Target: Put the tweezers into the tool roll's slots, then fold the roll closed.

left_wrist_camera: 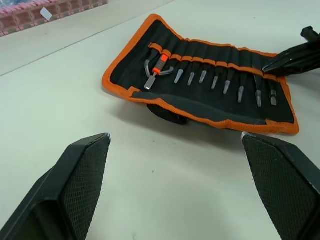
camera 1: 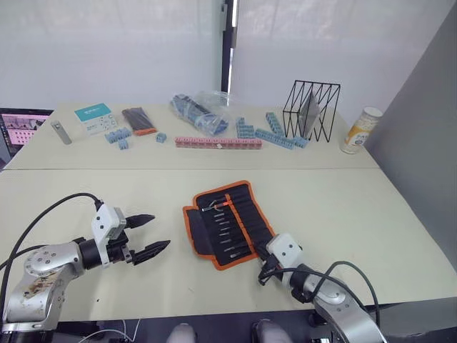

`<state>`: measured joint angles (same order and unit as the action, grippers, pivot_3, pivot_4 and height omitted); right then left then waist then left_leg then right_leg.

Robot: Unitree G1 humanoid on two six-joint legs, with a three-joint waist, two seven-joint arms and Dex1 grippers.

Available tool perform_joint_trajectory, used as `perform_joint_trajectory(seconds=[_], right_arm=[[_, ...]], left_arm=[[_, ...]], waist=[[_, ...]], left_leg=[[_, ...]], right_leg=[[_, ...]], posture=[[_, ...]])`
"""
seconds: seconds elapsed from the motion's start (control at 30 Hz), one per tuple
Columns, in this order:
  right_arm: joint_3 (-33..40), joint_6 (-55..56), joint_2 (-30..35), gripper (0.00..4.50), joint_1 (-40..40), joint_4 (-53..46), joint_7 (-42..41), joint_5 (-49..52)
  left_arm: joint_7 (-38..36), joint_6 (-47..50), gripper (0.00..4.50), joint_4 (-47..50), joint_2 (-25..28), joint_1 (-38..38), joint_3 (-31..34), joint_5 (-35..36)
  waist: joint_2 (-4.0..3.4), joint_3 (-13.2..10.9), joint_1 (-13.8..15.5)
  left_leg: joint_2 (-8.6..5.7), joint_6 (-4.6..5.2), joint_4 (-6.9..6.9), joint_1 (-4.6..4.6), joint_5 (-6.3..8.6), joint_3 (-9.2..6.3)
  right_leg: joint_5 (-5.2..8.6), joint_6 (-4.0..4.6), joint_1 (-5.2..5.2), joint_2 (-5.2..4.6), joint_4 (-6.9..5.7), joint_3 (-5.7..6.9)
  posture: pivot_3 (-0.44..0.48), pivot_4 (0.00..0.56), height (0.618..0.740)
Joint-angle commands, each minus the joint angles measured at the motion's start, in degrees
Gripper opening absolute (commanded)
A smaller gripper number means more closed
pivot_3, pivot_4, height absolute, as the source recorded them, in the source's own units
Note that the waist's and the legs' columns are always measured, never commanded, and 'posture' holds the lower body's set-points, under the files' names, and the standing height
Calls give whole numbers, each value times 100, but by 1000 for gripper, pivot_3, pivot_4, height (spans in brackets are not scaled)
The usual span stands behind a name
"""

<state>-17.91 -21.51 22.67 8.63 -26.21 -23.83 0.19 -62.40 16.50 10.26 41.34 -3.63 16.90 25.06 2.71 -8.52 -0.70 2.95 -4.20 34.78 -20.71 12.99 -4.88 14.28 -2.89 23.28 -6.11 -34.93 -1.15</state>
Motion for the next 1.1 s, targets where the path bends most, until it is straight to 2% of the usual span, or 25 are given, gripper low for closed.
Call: perform_joint_trajectory(seconds=[0.03, 0.13, 0.17, 0.27, 0.37, 0.53, 0.6, 0.8, 0.97, 1.1], right_arm=[[-397, -209, 77, 0, 452, -217, 130, -376], [-566, -182, -30, 0, 609, -921, 289, -536], [-595, -197, -42, 260, 660, -1082, 318, -574], [-624, -175, -107, 1187, 790, -1435, 263, -439], [-836, -48, -99, 2197, 643, -1548, -55, -278], [-1473, 198, -314, 3997, -179, -678, -194, -697], [-1681, 304, -592, 4478, -479, -283, 60, -983], [-1989, 391, -1190, 4478, -893, 427, 929, -1983], [-2027, 513, -1387, 4478, -983, 611, 1010, -2120], [-1985, 600, -1426, 3363, -1029, 721, 981, -2126]], left_arm=[[-95, -134, 4476, 52, 96, -72, 161, 166], [-116, -147, 4476, 75, 129, -131, 211, 219], [-123, -139, 4497, 94, 143, -151, 231, 244], [-197, -151, 4500, 137, 239, -194, 282, 298], [-314, -161, 4500, 78, 373, -215, 284, 310], [-466, -174, 4500, -9, 500, -207, 146, 256], [-450, -156, 4500, 28, 507, -196, 107, 249], [-374, -156, 4500, 37, 520, -159, 84, 241], [-313, -223, 4500, -14, 509, -164, 84, 190], [-251, -230, 4500, 27, 487, -196, 109, 194]], waist=[[-1, 0, -4], [-1, -1, -13], [-4, -9, -26], [-22, -34, -41], [-50, -74, -36], [-60, -97, -42], [-56, -99, -40], [-60, -103, -33], [-71, -109, -35], [-74, -111, -39]], left_leg=[[-1, 1, 0, -10, 2, 0], [-1, 5, 2, -51, 9, -3], [-1, 6, 2, -70, 9, -2], [1, 23, 2, -85, 19, -5], [0, 23, 13, -101, 19, -5], [1, 24, 25, -99, 18, -5], [1, 24, 30, -100, 17, -5], [2, 24, 29, -103, 17, -11], [2, 23, 37, -99, 16, -11], [4, 23, 50, -92, 16, -11]], right_leg=[[-1, -1, 8, 0, -2, 0], [-13, -12, 56, 4, -15, -2], [-30, -19, 78, 6, -20, -2], [-54, -35, 96, 15, -24, -3], [-42, -14, 101, 14, -17, -4], [-38, -6, 98, 17, -21, -4], [-40, -8, 98, 19, -24, -5], [-74, -42, 102, 29, -31, -11], [-78, -41, 99, 32, -38, -15], [-78, -39, 99, 38, -63, -23]], posture=[[0, 150, 737], [0, 150, 737], [0, 150, 737], [0, 150, 737], [0, 150, 737], [0, 150, 737], [0, 150, 737], [0, 150, 737], [0, 150, 737], [0, 150, 737]])
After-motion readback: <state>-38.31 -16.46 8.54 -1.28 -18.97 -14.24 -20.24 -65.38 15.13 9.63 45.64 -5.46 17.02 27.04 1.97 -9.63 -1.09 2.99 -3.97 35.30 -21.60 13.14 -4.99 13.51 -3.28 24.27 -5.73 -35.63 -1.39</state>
